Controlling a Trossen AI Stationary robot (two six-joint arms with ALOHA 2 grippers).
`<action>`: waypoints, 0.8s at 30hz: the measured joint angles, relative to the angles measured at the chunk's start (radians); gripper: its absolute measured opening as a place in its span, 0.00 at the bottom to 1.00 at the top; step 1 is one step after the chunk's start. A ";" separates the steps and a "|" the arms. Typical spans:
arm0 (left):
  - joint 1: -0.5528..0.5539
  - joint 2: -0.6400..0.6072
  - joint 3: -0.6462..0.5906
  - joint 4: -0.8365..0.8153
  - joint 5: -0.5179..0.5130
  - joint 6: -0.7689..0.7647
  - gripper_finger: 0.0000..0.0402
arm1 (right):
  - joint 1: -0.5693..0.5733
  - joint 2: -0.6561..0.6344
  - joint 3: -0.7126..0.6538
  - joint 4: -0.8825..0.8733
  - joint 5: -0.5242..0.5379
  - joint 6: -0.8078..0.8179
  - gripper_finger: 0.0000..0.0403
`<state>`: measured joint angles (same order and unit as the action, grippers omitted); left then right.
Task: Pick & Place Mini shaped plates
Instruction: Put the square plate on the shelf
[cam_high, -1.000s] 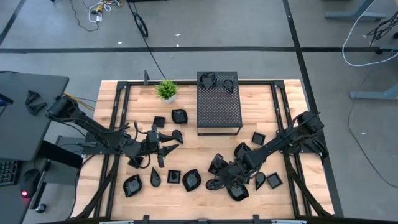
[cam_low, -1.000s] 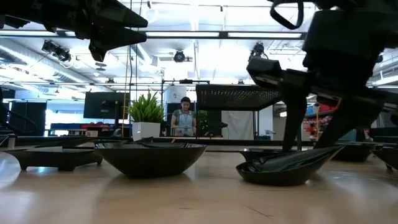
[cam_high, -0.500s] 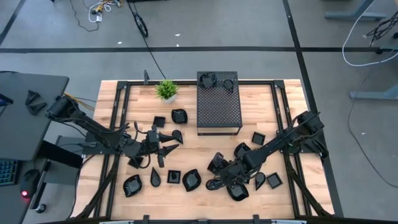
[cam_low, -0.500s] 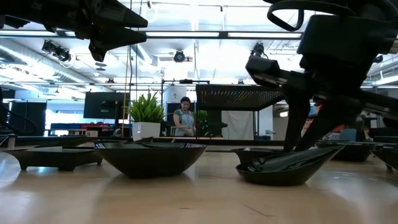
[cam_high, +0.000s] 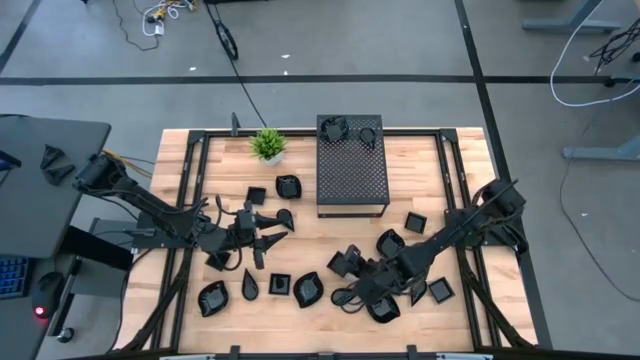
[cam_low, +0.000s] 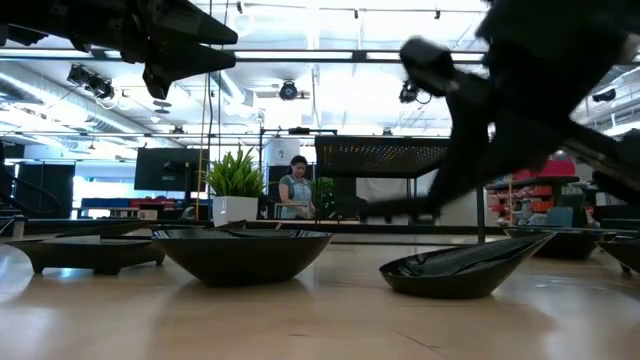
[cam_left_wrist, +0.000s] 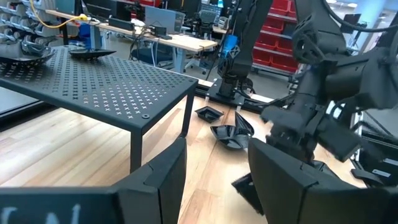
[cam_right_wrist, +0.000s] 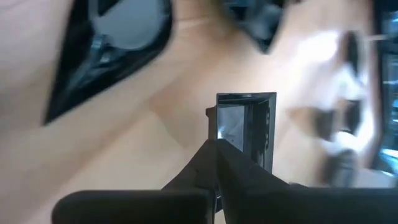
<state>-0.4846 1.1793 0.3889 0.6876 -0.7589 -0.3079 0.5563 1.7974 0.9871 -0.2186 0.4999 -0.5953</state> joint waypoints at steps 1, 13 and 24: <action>0.000 0.000 0.000 0.000 0.000 0.000 0.44 | 0.005 -0.009 0.000 0.007 0.030 -0.003 0.02; 0.001 0.000 0.000 0.001 -0.003 0.000 0.44 | -0.019 -0.218 0.095 0.106 0.360 0.056 0.02; 0.001 0.000 0.000 0.003 -0.007 0.000 0.44 | -0.262 -0.214 0.489 -0.387 0.264 0.337 0.02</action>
<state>-0.4835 1.1793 0.3893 0.6907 -0.7662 -0.3080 0.2941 1.5836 1.4759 -0.6056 0.7640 -0.2584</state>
